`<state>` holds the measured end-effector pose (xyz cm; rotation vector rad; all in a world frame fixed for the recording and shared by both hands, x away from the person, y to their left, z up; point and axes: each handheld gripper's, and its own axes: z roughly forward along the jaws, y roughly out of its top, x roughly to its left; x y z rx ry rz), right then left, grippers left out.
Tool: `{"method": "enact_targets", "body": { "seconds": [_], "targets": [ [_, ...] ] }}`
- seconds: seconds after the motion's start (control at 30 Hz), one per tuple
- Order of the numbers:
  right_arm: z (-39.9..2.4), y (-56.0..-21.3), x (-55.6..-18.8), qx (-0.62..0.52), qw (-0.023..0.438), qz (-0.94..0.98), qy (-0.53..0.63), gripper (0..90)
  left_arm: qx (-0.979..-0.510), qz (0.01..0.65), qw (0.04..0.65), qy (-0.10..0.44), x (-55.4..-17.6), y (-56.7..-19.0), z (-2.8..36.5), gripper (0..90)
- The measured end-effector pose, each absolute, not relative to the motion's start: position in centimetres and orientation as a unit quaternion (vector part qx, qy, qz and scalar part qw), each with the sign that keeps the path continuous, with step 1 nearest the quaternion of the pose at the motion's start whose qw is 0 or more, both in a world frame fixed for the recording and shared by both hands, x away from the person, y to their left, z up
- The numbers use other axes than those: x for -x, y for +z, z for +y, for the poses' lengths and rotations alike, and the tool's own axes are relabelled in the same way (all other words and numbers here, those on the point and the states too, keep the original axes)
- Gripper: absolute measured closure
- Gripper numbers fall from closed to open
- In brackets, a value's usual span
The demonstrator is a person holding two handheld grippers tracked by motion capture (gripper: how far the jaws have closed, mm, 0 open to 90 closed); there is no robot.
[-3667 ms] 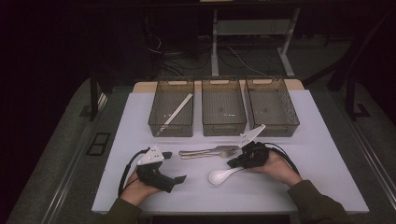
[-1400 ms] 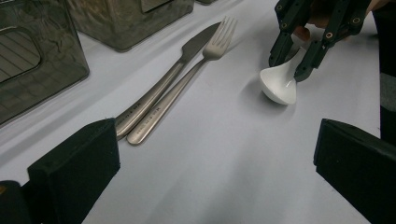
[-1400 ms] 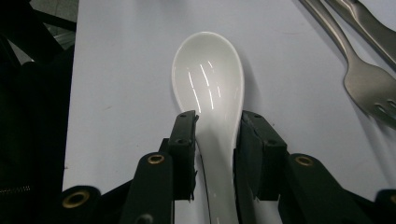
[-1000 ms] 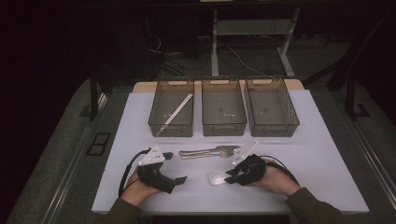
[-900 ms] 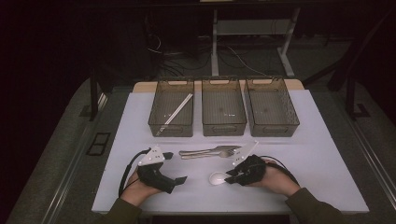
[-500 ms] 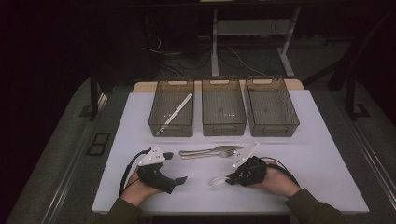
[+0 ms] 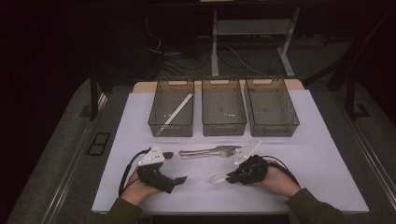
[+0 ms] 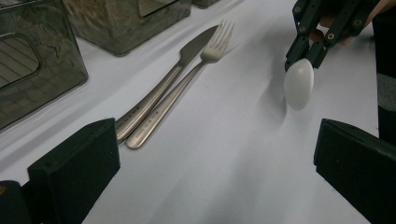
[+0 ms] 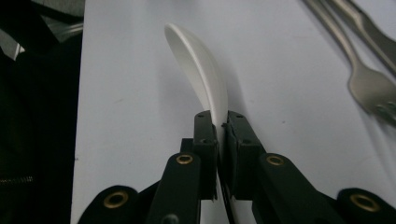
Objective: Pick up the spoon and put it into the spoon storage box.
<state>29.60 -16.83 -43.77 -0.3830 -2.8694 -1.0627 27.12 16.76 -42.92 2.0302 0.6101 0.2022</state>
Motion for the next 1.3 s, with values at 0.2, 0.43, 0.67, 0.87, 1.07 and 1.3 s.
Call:
{"method": "enact_targets", "body": {
  "seconds": [0.2,0.43,0.67,0.87,1.07,1.3],
  "targets": [
    [-17.5,-42.6,-30.0,0.146,0.019,-0.921,-0.362,83.2,-0.833,0.249,0.486,0.083,-27.1,-42.9,16.8,0.0],
    [-17.9,-41.4,-30.5,0.184,0.016,-0.907,-0.378,83.2,-0.835,0.248,0.485,0.081,-27.1,-42.9,16.7,0.0],
    [-18.4,-40.4,-31.3,0.219,0.011,-0.893,-0.392,83.2,-0.834,0.249,0.486,0.082,-27.1,-43.0,16.8,0.0],
    [-18.9,-39.6,-32.4,0.238,-0.003,-0.886,-0.398,83.2,-0.833,0.249,0.488,0.081,-27.2,-43.0,16.8,0.0],
    [-19.3,-38.5,-33.9,0.264,-0.012,-0.873,-0.41,83.2,-0.833,0.248,0.488,0.082,-27.1,-42.9,16.8,0.0],
    [-19.6,-37.6,-35.7,0.294,-0.017,-0.861,-0.415,83.2,-0.833,0.247,0.488,0.081,-27.1,-42.9,16.7,0.0]
  ]
}}
